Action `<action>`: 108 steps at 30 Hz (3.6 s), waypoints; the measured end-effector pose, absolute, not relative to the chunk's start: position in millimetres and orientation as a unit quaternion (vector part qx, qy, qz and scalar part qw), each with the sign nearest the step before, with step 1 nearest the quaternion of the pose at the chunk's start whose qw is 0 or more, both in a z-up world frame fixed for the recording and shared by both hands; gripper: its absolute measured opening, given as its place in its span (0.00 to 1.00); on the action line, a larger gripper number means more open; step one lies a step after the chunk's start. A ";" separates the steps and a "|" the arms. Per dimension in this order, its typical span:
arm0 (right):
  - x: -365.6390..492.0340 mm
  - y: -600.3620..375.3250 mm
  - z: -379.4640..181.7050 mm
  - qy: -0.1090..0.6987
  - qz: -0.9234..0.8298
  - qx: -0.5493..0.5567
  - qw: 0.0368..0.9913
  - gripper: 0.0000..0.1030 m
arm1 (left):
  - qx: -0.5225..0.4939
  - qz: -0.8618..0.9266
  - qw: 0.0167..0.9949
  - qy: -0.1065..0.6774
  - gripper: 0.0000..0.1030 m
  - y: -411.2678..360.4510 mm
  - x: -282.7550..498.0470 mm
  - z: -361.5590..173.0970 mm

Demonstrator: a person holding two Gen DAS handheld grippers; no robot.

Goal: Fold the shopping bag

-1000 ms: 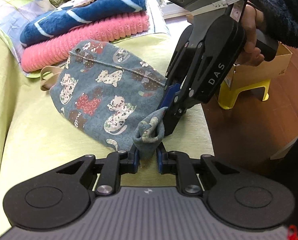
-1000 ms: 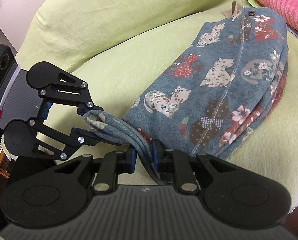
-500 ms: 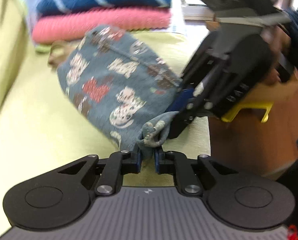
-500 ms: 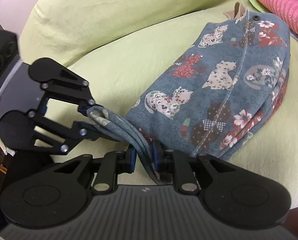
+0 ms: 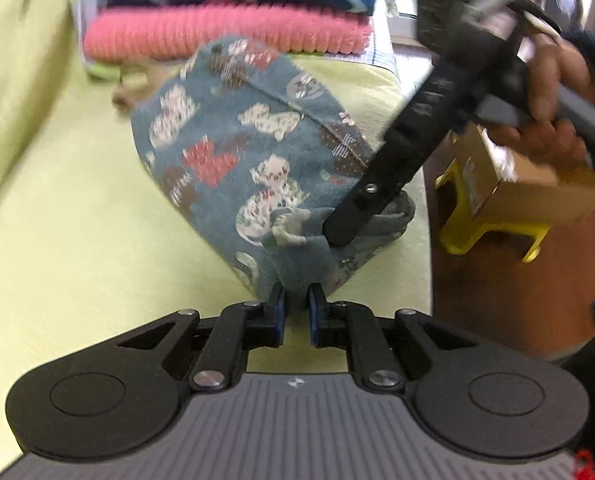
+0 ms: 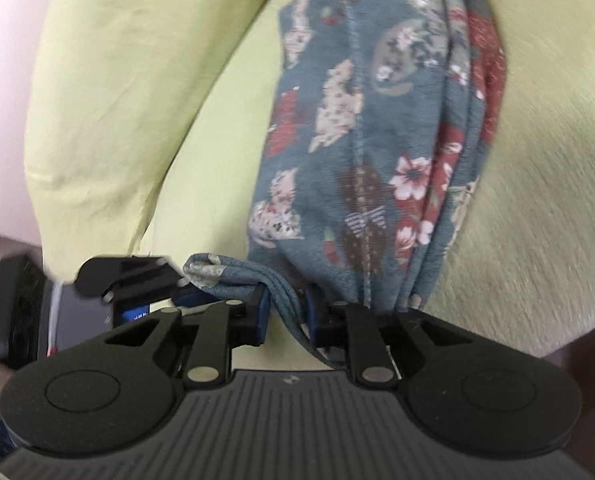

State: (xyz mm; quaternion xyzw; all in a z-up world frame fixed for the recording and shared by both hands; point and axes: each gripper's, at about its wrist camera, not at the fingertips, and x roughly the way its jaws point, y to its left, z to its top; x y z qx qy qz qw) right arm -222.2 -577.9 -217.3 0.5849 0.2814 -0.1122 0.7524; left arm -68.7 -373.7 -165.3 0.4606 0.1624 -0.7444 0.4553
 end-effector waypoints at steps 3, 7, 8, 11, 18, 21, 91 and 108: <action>-216.8 -582.8 -215.0 0.297 -0.114 0.587 0.744 0.11 | 0.491 -0.737 0.463 0.043 0.11 -355.6 -86.4 -150.0; -207.7 -587.5 -208.6 0.321 -0.116 0.577 0.742 0.10 | 0.511 -0.733 0.447 -0.041 0.12 -355.6 -101.6 -151.2; -205.2 -588.5 -206.5 0.327 -0.118 0.572 0.743 0.08 | 0.517 -0.728 0.447 -0.054 0.12 -358.4 -104.0 -155.3; -199.4 -589.9 -201.8 0.338 -0.125 0.559 0.747 0.06 | 0.538 -0.711 0.450 -0.053 0.11 -373.8 -105.5 -168.9; -201.8 -565.3 -176.9 0.321 -0.141 0.470 0.810 0.16 | 0.586 -0.675 0.447 -0.027 0.00 -385.7 -99.5 -199.6; -201.8 -560.7 -174.1 0.318 -0.155 0.457 0.816 0.15 | 0.576 -0.682 0.450 -0.026 0.00 -384.9 -95.8 -193.3; -189.0 -450.5 -174.6 0.320 -0.282 -0.021 0.904 0.07 | 0.473 -0.752 0.458 0.040 0.00 -417.6 -85.2 -163.0; -193.9 -461.4 -169.6 0.326 -0.258 0.003 0.909 0.07 | 0.609 -0.518 0.133 -0.586 0.50 -307.5 -46.7 -249.8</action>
